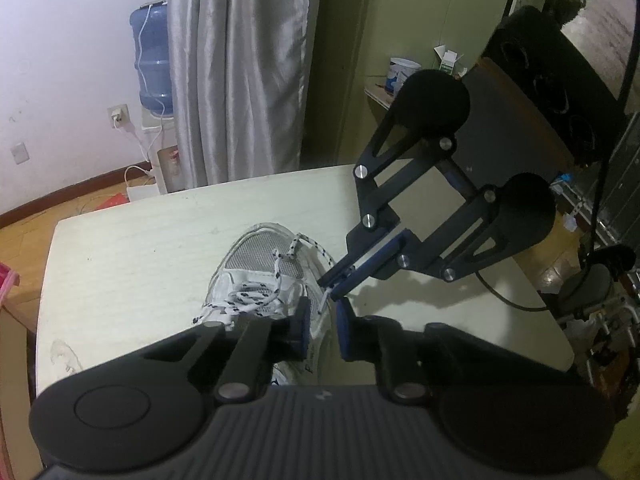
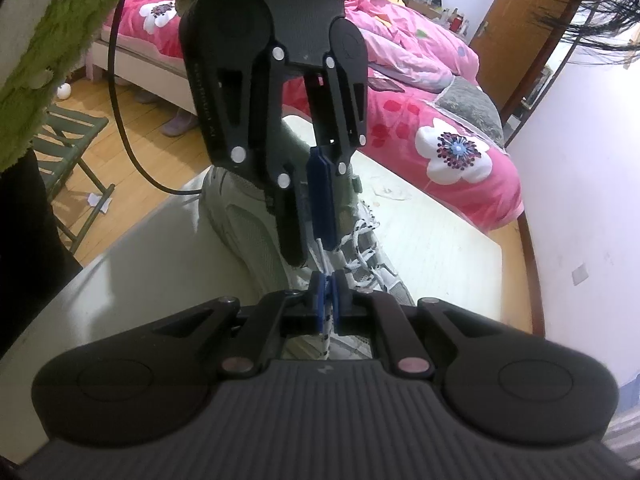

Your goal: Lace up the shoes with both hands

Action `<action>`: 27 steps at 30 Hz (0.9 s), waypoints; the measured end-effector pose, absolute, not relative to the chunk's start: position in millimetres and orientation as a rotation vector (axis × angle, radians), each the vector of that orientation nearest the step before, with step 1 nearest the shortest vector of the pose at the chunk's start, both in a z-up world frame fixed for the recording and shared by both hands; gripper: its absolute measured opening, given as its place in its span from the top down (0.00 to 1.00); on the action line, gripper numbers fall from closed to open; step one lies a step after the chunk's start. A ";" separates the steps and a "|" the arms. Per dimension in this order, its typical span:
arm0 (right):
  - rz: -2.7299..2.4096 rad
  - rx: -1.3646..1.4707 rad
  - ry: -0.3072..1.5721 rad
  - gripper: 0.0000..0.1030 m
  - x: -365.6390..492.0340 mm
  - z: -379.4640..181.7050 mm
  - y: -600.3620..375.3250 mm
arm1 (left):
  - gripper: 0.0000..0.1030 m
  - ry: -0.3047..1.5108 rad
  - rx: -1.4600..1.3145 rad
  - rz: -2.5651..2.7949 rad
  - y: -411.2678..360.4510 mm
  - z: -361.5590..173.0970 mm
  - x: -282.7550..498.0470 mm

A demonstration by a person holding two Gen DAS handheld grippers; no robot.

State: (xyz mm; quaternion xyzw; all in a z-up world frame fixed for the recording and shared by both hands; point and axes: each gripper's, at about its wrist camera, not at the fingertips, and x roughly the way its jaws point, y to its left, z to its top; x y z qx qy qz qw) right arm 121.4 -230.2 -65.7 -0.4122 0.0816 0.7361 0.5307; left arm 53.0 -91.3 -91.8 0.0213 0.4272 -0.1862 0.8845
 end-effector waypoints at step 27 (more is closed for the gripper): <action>1.811 -1.045 0.133 0.95 115.3 -70.0 -226.3 | 0.98 0.856 0.071 -0.411 -90.4 -88.6 44.9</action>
